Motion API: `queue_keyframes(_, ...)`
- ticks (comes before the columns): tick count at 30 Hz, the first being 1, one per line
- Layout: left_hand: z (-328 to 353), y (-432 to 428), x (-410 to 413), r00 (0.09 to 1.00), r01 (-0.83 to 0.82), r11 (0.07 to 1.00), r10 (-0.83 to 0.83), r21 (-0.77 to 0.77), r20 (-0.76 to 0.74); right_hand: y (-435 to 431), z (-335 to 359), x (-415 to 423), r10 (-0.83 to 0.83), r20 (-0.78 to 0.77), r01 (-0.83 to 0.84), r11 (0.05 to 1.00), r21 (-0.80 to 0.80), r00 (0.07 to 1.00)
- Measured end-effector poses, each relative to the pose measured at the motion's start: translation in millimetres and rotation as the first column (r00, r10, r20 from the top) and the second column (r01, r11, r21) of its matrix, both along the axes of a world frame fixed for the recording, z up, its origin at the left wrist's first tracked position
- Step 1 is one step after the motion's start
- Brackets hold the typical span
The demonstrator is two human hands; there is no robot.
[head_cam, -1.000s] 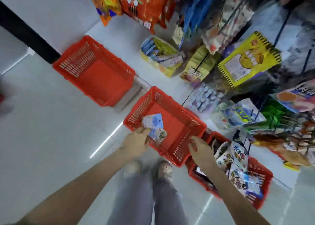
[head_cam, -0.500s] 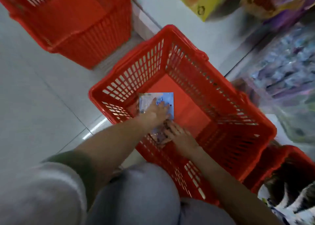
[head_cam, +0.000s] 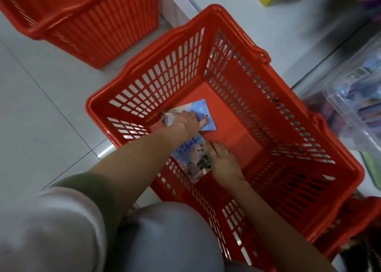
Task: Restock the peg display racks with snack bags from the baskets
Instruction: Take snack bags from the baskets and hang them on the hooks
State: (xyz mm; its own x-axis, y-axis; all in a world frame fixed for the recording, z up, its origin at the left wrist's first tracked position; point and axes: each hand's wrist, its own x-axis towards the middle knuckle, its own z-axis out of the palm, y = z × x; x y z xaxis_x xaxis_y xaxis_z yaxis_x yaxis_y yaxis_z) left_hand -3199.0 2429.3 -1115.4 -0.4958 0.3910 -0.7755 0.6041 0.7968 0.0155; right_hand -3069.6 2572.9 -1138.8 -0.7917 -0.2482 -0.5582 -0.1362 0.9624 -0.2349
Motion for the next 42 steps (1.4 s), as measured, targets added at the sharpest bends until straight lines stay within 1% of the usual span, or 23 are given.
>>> queue_keyframes(1,11.9,-0.1,-5.5,0.995,-0.098,0.993,0.098,0.072,0.003,-6.7,-0.3,-1.9,0.015,-0.027,-0.016,1.000,-0.013,1.000)
queue_keyframes(2,23.7,-2.2,-12.2,0.970,-0.241,0.957,0.242,0.162,0.013,-13.7,0.4,-6.6,0.076,-0.036,-0.076,0.997,-0.006,0.996)
queue_keyframes(3,36.3,-6.2,-19.4,0.916,-0.394,0.886,0.399,0.242,0.030,-19.6,-1.1,-11.6,0.165,-0.034,-0.165,0.986,0.012,0.986)
queue_keyframes(5,61.0,-21.9,-31.7,0.746,-0.633,0.671,0.661,0.386,0.074,-29.9,-8.9,-19.2,0.368,-0.055,-0.366,0.930,0.043,0.928)
queue_keyframes(7,79.2,-44.6,-37.3,0.579,-0.750,0.445,0.800,0.490,0.158,-37.5,-17.3,-24.5,0.480,-0.024,-0.477,0.875,0.083,0.877)
queue_keyframes(10,97.6,-75.8,-32.5,0.378,-0.835,0.176,0.872,0.522,0.311,-39.9,-22.6,-28.4,0.420,0.020,-0.419,0.897,0.140,0.907)
queue_keyframes(12,104.5,-87.8,-29.0,0.259,-0.848,0.007,0.878,0.530,0.403,-35.9,-24.0,-31.6,0.318,-0.050,-0.310,0.943,0.122,0.947)
queue_keyframes(13,106.2,-90.7,-27.2,0.219,-0.846,-0.047,0.878,0.531,0.426,-33.4,-23.8,-34.4,0.246,-0.105,-0.237,0.967,0.093,0.963)
queue_keyframes(14,107.0,-90.5,-25.4,0.203,-0.846,-0.061,0.881,0.529,0.427,-30.2,-23.9,-37.2,0.170,-0.155,-0.162,0.985,0.058,0.973)
queue_keyframes(15,106.5,-90.2,-23.1,0.207,-0.849,-0.040,0.892,0.527,0.402,-27.6,-24.8,-40.5,0.094,-0.187,-0.090,0.995,0.032,0.978)
queue_keyframes(18,101.8,-89.3,-17.7,0.290,-0.822,0.068,0.904,0.565,0.315,-21.1,-25.6,-56.7,-0.092,-0.149,0.103,0.993,0.065,0.984)
queue_keyframes(19,100.8,-89.8,-16.8,0.325,-0.807,0.101,0.899,0.582,0.295,-18.1,-27.4,-63.8,-0.113,-0.136,0.126,0.988,0.090,0.984)
queue_keyframes(21,98.8,-93.8,-16.2,0.371,-0.791,0.140,0.884,0.595,0.285,-19.3,-27.1,-78.6,-0.073,-0.146,0.092,0.988,0.126,0.987)
queue_keyframes(25,101.4,-100.6,-12.7,0.381,-0.807,0.121,0.855,0.579,0.352,-28.0,-23.9,-88.5,0.021,-0.074,-0.004,0.973,0.231,0.997)
queue_keyframes(27,112.6,-104.0,-6.3,0.338,-0.828,0.058,0.845,0.558,0.414,-23.5,-10.7,-81.1,0.013,-0.085,0.004,0.983,0.186,0.996)
queue_keyframes(28,122.7,-106.1,-2.3,0.304,-0.838,0.012,0.840,0.546,0.449,-19.9,3.9,-75.7,-0.019,-0.099,0.029,0.994,0.107,0.995)
queue_keyframes(30,152.6,-110.9,5.2,0.224,-0.839,-0.109,0.824,0.534,0.520,-12.8,47.3,-70.3,-0.120,-0.054,0.115,0.990,-0.076,0.991)
queue_keyframes(31,172.3,-113.0,8.5,0.199,-0.833,-0.148,0.819,0.534,0.537,-10.0,75.0,-69.5,-0.126,-0.025,0.122,0.984,-0.130,0.992)
queue_keyframes(32,194.3,-114.8,11.2,0.187,-0.830,-0.165,0.817,0.532,0.545,-8.9,107.3,-69.8,-0.090,-0.037,0.083,0.982,-0.171,0.995)
queue_keyframes(35,272.5,-117.4,16.2,0.182,-0.847,-0.183,0.781,0.498,0.597,-6.4,215.5,-68.8,0.123,-0.190,-0.160,0.968,-0.193,0.974)
queue_keyframes(37,334.7,-115.4,15.6,0.204,-0.857,-0.190,0.729,0.479,0.653,-9.6,298.4,-66.3,0.160,-0.302,-0.226,0.953,-0.200,0.940)
queue_keyframes(39,403.7,-110.0,13.3,0.252,-0.858,-0.180,0.671,0.482,0.698,-17.3,390.0,-65.0,0.117,-0.414,-0.243,0.932,-0.268,0.903)
queue_keyframes(42,511.9,-96.9,13.6,0.294,-0.880,-0.182,0.517,0.439,0.804,-27.5,529.3,-61.8,-0.022,-0.490,-0.203,0.893,-0.402,0.871)
